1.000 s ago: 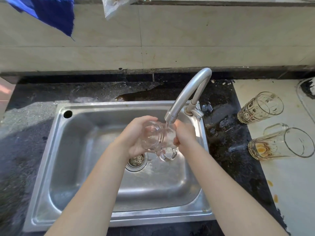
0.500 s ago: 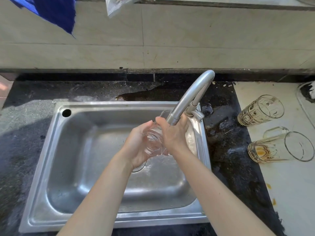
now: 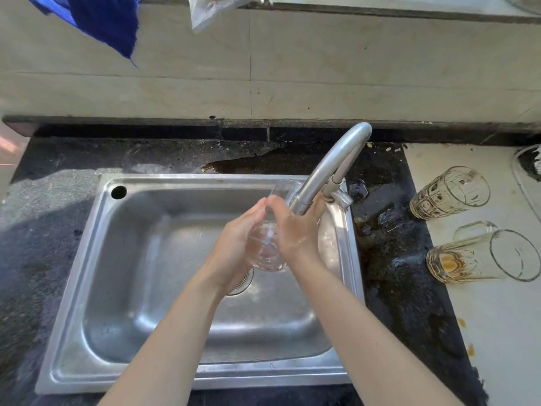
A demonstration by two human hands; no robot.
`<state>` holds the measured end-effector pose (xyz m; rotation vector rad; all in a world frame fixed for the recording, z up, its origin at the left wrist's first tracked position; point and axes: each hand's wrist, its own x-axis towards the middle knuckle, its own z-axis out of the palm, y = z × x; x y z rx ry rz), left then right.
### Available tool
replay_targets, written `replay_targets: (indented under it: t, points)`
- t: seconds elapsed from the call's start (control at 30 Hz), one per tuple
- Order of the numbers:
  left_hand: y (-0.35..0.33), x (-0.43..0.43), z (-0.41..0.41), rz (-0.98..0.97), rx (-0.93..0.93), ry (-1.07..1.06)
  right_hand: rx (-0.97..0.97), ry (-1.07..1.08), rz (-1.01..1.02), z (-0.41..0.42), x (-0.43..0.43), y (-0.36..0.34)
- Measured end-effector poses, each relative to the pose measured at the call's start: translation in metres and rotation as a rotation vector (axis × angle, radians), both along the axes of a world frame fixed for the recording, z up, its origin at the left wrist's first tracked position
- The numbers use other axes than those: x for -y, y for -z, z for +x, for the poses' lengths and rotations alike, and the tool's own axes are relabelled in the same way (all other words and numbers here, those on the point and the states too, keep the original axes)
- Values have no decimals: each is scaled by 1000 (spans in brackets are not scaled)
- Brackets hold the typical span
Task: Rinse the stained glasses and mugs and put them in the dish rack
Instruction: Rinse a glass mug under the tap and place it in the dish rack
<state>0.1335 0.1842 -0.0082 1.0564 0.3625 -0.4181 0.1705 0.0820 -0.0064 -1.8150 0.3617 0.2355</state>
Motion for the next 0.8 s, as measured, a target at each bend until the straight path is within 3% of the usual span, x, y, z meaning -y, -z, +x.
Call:
replay_targets:
  t: [0.13,0.37,0.47,0.63,0.7,0.8]
  points:
    - [-11,-4,-7,-86,-42,18,75,-1,-128,15,14,11]
    - [-9,-7,-13,-418,-327,-145,-79,-375,156,27,42,-5]
    - [-7,-9,-14,-291,-383,-34,-104,-305,31,28,43,3]
    - [-12,-20,-3,186,-312,261,-270,-285,-28,39,40,7]
    - [-13,-21,0,253,-296,342,-329,-317,-63,42,38,4]
    - [-12,-20,4,198,-344,256,-316,-208,-32,43,32,4]
